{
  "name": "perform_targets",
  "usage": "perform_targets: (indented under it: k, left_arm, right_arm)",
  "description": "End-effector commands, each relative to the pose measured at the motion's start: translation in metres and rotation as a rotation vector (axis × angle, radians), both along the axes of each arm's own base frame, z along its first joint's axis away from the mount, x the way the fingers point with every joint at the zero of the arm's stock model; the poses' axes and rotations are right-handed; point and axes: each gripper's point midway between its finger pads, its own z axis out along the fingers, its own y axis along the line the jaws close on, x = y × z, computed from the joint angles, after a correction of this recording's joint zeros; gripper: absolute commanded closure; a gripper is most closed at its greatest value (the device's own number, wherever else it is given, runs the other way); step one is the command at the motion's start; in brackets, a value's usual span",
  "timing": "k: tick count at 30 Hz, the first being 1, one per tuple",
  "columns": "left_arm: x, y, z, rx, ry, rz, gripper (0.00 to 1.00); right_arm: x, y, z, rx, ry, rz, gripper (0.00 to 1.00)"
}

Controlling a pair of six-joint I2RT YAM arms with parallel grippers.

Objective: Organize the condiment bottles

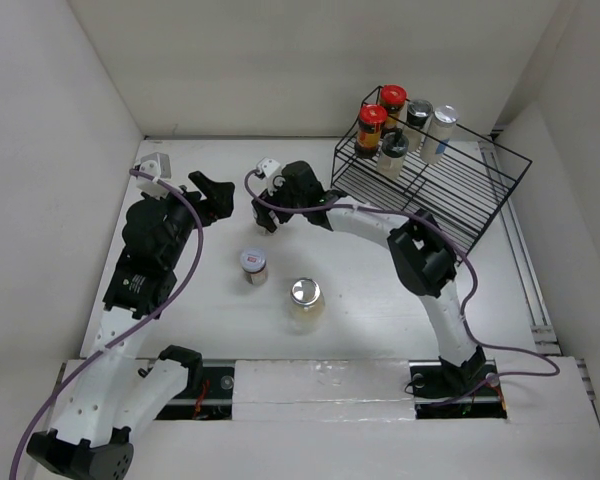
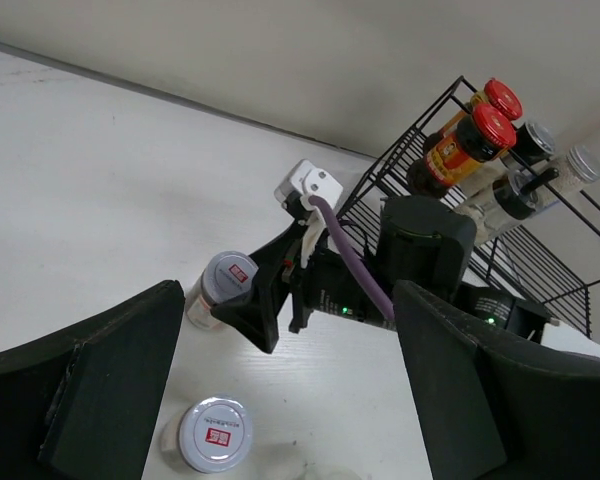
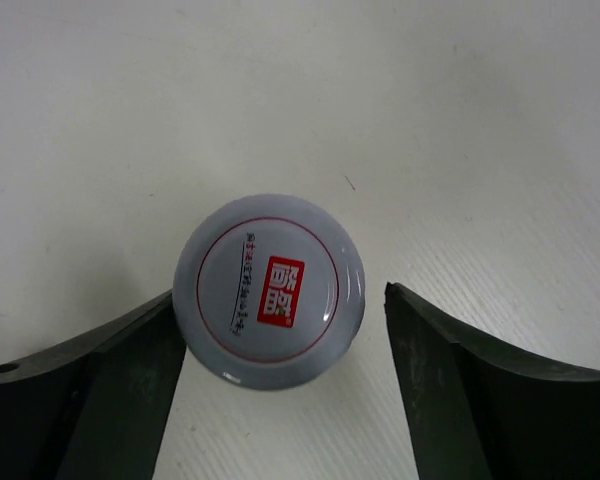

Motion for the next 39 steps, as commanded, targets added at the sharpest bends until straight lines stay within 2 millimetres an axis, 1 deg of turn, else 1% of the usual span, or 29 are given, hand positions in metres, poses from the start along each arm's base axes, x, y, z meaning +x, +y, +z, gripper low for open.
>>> perform_targets:
  k: [1, 3, 6, 7, 9, 10, 12, 13, 14, 16, 17, 18, 19, 20, 21, 23, 24, 25, 26, 28, 30, 32, 33, 34, 35, 36, 37, 38, 39]
  left_arm:
    - [0.005, 0.0, 0.001, -0.005, -0.016, 0.006, 0.19]
    - [0.004, 0.0, -0.001, -0.002, -0.007, 0.006, 0.19]
    - [0.004, -0.002, 0.001, -0.006, -0.017, -0.005, 0.19]
    - [0.004, -0.002, 0.001, -0.006, -0.017, -0.005, 0.19]
    - [0.004, -0.002, 0.001, -0.006, -0.017, -0.005, 0.19]
    - [0.004, -0.001, -0.001, -0.003, -0.007, -0.005, 0.2]
    - [0.004, -0.001, -0.001, -0.003, -0.007, -0.005, 0.2]
    - [0.004, -0.002, 0.002, -0.007, -0.018, -0.005, 0.2]
    - [0.004, -0.002, 0.002, -0.007, -0.019, -0.005, 0.2]
    - [0.004, -0.001, 0.0, -0.004, -0.01, -0.005, 0.2]
    - [0.004, -0.001, 0.0, -0.004, -0.01, -0.005, 0.2]
    - [0.003, -0.003, 0.0, -0.005, -0.009, -0.015, 0.2]
    - [0.003, -0.003, 0.0, -0.005, -0.009, -0.015, 0.2]
    - [0.004, -0.003, 0.002, -0.008, -0.02, -0.015, 0.2]
    - [0.004, -0.003, 0.002, -0.008, -0.02, -0.015, 0.2]
    - [0.003, -0.003, 0.0, -0.005, -0.01, -0.015, 0.2]
    - [0.005, -0.004, -0.004, -0.002, 0.001, -0.015, 0.2]
    - [0.005, -0.006, -0.004, -0.003, 0.001, -0.026, 0.2]
    - [0.005, -0.006, -0.001, -0.005, -0.008, -0.026, 0.2]
    - [0.005, -0.006, -0.001, -0.005, -0.008, -0.026, 0.2]
    - [0.005, -0.004, -0.004, -0.002, 0.001, -0.014, 0.2]
    - [0.005, -0.006, -0.004, -0.003, 0.001, -0.028, 0.2]
    - [0.005, -0.006, -0.001, -0.006, -0.009, -0.028, 0.2]
    - [0.005, -0.006, -0.001, -0.006, -0.009, -0.028, 0.2]
    - [0.005, -0.006, -0.001, -0.006, -0.009, -0.028, 0.2]
    - [0.007, -0.009, -0.005, -0.004, 0.003, -0.04, 0.2]
    - [0.007, -0.009, -0.005, -0.004, 0.003, -0.04, 0.2]
    - [0.006, -0.011, -0.005, -0.005, 0.003, -0.053, 0.2]
    - [0.006, -0.011, -0.005, -0.005, 0.003, -0.054, 0.2]
  right_arm:
    - [0.012, 0.019, 0.02, 0.054, -0.066, 0.001, 0.2]
    - [0.013, 0.028, 0.026, 0.079, -0.092, 0.01, 0.28]
    - [0.012, 0.03, 0.036, 0.119, -0.128, 0.018, 0.36]
    - [0.012, 0.028, 0.057, 0.153, -0.155, 0.003, 0.47]
    - [0.009, 0.025, 0.079, 0.193, -0.198, 0.003, 0.54]
    - [0.006, 0.02, 0.103, 0.23, -0.243, -0.008, 0.54]
    - [0.008, 0.007, 0.131, 0.262, -0.289, -0.038, 0.54]
    - [0.002, 0.002, 0.137, 0.269, -0.296, -0.038, 0.54]
    - [-0.002, -0.014, 0.175, 0.314, -0.333, -0.056, 0.54]
    - [-0.003, -0.039, 0.207, 0.353, -0.388, -0.095, 0.54]
    - [-0.015, -0.06, 0.233, 0.376, -0.423, -0.119, 0.54]
    - [-0.018, -0.074, 0.246, 0.39, -0.448, -0.146, 0.54]
    - [-0.014, -0.097, 0.255, 0.388, -0.47, -0.21, 0.54]
    - [-0.027, -0.12, 0.271, 0.404, -0.499, -0.242, 0.54]
    - [-0.03, -0.135, 0.278, 0.414, -0.507, -0.276, 0.54]
    - [-0.031, -0.171, 0.286, 0.409, -0.536, -0.36, 0.54]
    - [-0.04, -0.19, 0.29, 0.399, -0.54, -0.399, 0.54]
    - [-0.04, -0.205, 0.292, 0.387, -0.543, -0.443, 0.54]
    - [-0.035, -0.23, 0.293, 0.367, -0.553, -0.527, 0.54]
    - [-0.044, -0.26, 0.299, 0.36, -0.561, -0.6, 0.54]
    - [-0.041, -0.295, 0.295, 0.326, -0.552, -0.704, 0.54]
    - [-0.044, -0.32, 0.285, 0.291, -0.531, -0.777, 0.55]
    - [-0.039, -0.339, 0.282, 0.278, -0.526, -0.836, 0.55]
    - [-0.036, -0.348, 0.275, 0.271, -0.507, -0.862, 0.55]
    - [-0.034, -0.356, 0.275, 0.268, -0.509, -0.874, 0.55]
    - [-0.028, -0.354, 0.267, 0.259, -0.489, -0.845, 0.55]
    - [-0.022, -0.364, 0.258, 0.248, -0.463, -0.86, 0.55]
    - [-0.013, -0.365, 0.251, 0.236, -0.446, -0.861, 0.55]
    - [-0.01, -0.364, 0.252, 0.235, -0.446, -0.861, 0.55]
